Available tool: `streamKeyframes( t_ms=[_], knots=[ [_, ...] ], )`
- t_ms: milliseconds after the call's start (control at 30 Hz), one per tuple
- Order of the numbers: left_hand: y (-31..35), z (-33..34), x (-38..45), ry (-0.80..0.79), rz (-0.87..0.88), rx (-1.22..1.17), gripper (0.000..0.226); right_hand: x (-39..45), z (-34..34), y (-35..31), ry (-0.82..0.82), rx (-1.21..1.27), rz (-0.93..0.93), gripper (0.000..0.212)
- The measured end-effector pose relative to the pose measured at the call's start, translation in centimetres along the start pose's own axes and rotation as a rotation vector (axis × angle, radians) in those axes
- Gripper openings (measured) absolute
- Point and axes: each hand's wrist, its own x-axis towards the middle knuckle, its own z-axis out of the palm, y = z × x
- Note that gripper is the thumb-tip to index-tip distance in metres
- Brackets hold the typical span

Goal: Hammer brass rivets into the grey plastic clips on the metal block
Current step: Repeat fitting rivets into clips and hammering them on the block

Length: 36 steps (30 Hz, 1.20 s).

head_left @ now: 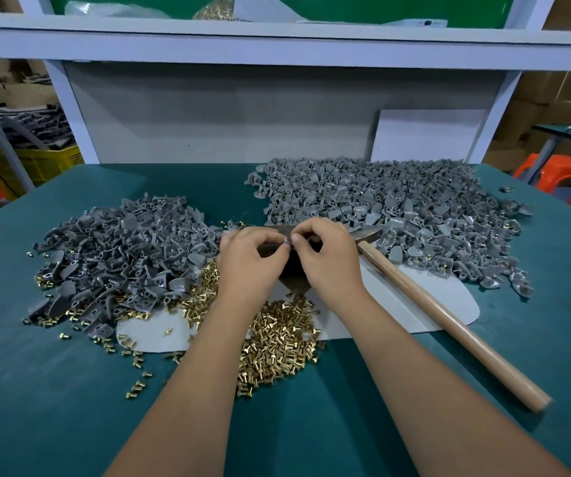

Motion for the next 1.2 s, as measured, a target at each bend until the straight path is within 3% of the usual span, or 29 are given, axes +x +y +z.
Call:
streamKeyframes(
  t_ms=[400,700,1200],
  knots=[
    [-0.1,-0.1,0.1,-0.038,-0.042,-0.092,0.008,0.2,-0.9,0.2,-0.078,0.064,0.031,0.01],
    [-0.2,-0.1,0.3,-0.046,-0.033,-0.078,0.011,0.9,-1.4,-0.2,-0.186,-0.227,-0.159,0.014],
    [-0.1,0.1,0.3,-0.012,-0.021,-0.049,0.01,0.2,-0.1,0.6,-0.057,-0.23,-0.157,0.011]
  ],
)
